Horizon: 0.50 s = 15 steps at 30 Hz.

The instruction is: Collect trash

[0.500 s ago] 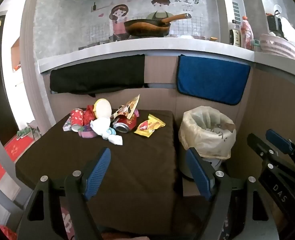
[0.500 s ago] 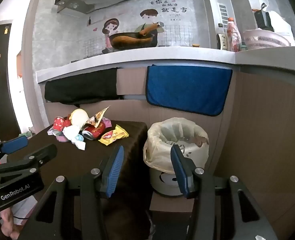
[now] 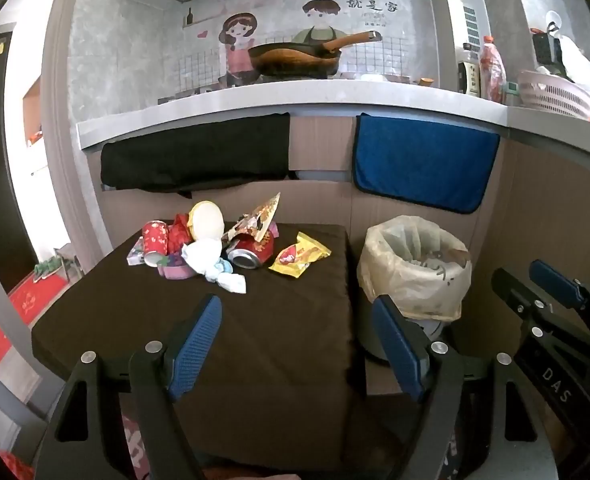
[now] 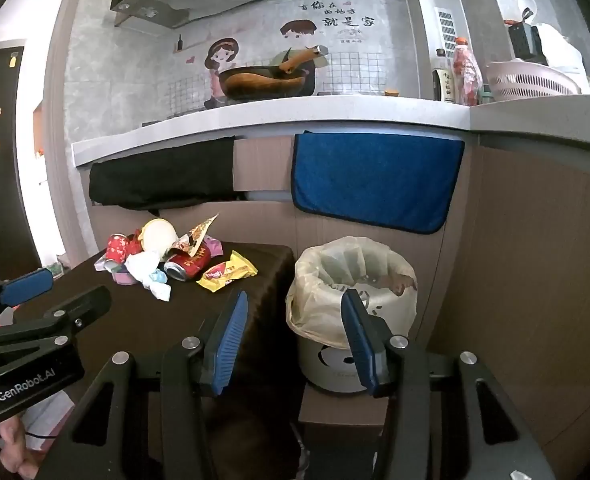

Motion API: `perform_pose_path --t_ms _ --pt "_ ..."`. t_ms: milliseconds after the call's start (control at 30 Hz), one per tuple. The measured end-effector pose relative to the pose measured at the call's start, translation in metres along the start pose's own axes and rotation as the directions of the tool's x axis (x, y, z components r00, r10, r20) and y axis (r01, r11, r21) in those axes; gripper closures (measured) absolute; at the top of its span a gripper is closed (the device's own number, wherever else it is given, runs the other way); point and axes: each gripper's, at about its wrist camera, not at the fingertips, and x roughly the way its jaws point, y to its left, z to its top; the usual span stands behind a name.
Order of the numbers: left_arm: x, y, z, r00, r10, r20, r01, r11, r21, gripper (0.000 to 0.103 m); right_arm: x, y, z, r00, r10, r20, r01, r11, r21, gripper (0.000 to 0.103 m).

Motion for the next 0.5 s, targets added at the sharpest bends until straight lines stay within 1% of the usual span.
perform_pose_path --t_ms 267,500 --pt "0.0013 0.0006 -0.0029 1.000 0.001 0.007 -0.001 1.000 0.001 0.025 0.0002 -0.0004 -0.0001 1.000 0.000 0.000 0.000 1.000 0.001 0.057" --pt "-0.0012 0.0008 0.0009 1.000 0.002 0.008 -0.002 1.000 0.001 0.025 0.0001 -0.0006 0.0007 1.000 0.002 -0.004 -0.002 1.000 0.002 0.057"
